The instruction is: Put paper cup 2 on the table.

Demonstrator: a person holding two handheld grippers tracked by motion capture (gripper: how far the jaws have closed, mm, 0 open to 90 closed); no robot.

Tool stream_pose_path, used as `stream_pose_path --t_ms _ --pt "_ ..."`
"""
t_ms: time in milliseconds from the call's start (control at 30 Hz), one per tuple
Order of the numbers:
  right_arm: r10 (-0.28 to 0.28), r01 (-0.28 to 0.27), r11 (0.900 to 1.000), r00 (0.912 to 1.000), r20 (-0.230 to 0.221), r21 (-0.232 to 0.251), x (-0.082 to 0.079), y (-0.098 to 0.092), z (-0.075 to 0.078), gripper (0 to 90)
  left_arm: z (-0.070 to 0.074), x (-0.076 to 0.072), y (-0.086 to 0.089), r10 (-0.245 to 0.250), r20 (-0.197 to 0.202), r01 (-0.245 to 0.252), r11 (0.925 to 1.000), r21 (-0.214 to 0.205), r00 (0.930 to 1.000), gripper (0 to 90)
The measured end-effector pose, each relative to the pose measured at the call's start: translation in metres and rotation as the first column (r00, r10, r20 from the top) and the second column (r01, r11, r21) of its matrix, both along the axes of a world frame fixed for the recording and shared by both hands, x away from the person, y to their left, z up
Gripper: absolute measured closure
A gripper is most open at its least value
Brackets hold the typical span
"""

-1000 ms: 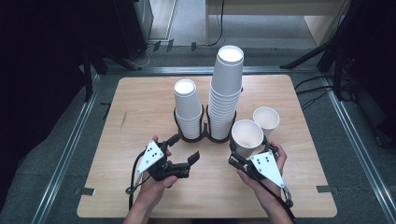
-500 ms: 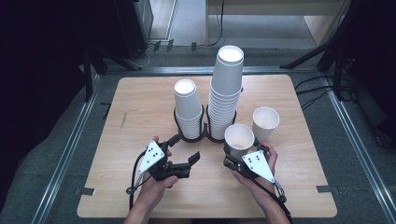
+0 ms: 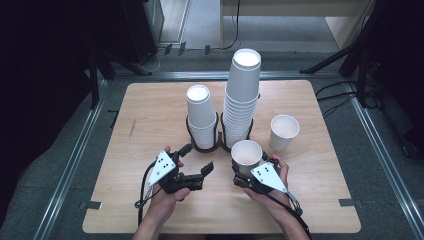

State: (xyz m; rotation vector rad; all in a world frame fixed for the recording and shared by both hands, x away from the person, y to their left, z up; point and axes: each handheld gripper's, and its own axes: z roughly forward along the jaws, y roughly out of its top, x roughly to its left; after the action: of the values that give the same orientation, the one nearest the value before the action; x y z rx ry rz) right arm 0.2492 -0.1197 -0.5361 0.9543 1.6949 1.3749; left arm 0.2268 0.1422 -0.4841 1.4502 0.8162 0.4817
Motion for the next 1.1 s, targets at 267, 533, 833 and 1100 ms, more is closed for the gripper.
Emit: stream_pose_path --t_ms 267,533,833,1100 --pt "0.022 -0.023 0.9996 0.9992 -0.035 -0.017 -0.002 -0.003 -0.002 10.6 -0.001 0.0 -0.001 -0.003 -0.004 0.003 1.0 0.004 1.0 7.2" --pt "0.037 -0.038 0.9992 0.9976 -0.059 -0.014 -0.006 -0.005 -0.001 9.3 -0.001 0.0 -0.002 0.0 -0.006 0.0 1.0 0.006 1.0 7.2" --pt "0.049 -0.049 0.9988 0.9949 -0.088 0.001 -0.011 -0.009 0.0 0.0 -0.001 0.0 -0.001 -0.003 -0.008 0.003 1.0 0.007 1.0 7.2" --pt "0.091 -0.093 0.9952 0.9922 -0.086 -0.03 -0.018 -0.015 0.004 0.0 -0.003 -0.002 0.002 0.009 -0.02 -0.008 0.9996 0.026 0.9998 7.1"
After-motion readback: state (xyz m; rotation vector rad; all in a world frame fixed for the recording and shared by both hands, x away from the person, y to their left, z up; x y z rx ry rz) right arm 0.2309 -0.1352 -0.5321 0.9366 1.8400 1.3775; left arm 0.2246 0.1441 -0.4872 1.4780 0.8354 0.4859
